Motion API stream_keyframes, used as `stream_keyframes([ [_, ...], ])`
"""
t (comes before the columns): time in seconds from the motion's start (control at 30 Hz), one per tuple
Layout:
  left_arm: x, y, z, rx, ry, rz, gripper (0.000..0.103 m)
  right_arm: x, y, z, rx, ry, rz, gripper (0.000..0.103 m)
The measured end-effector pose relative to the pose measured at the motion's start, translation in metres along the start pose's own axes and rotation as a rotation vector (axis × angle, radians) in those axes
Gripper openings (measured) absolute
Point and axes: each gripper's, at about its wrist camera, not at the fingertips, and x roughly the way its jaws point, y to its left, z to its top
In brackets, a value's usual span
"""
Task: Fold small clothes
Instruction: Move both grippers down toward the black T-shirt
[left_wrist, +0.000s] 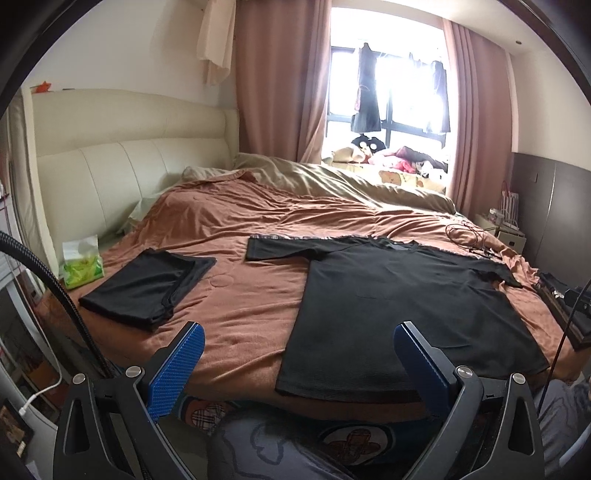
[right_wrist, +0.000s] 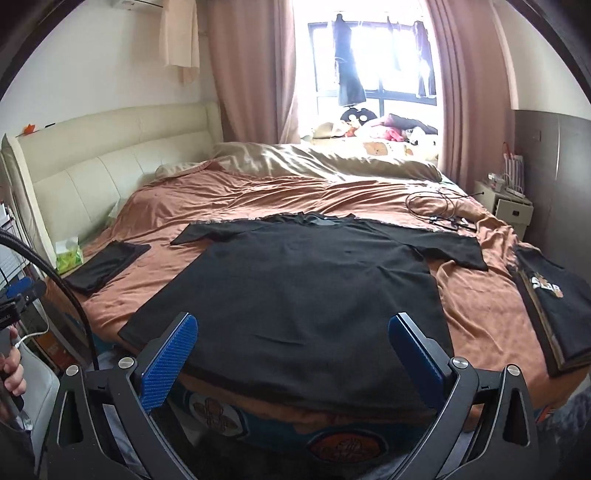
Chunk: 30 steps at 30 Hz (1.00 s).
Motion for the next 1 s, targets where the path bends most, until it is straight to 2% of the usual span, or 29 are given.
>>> stream_keyframes([
  [0.33, 0.093, 0.009, 0.028, -0.010, 0.064, 0.015, 0.102, 0.097, -0.007, 0.038, -0.010, 0.051, 0.024, 0.103],
  [0.6, 0.154, 0.020, 0.061, -0.026, 0.078, -0.002, 0.098, 0.168, -0.011, 0.068, -0.001, 0.114, 0.044, 0.103],
  [0.9, 0.223, 0.039, 0.092, -0.083, 0.161, 0.015, 0.092, 0.239, -0.010, 0.107, 0.002, 0.173, 0.055, 0.103],
  [1.0, 0.242, 0.047, 0.100, -0.107, 0.178, 0.013, 0.091, 0.265, -0.012, 0.123, 0.002, 0.186, 0.070, 0.099],
])
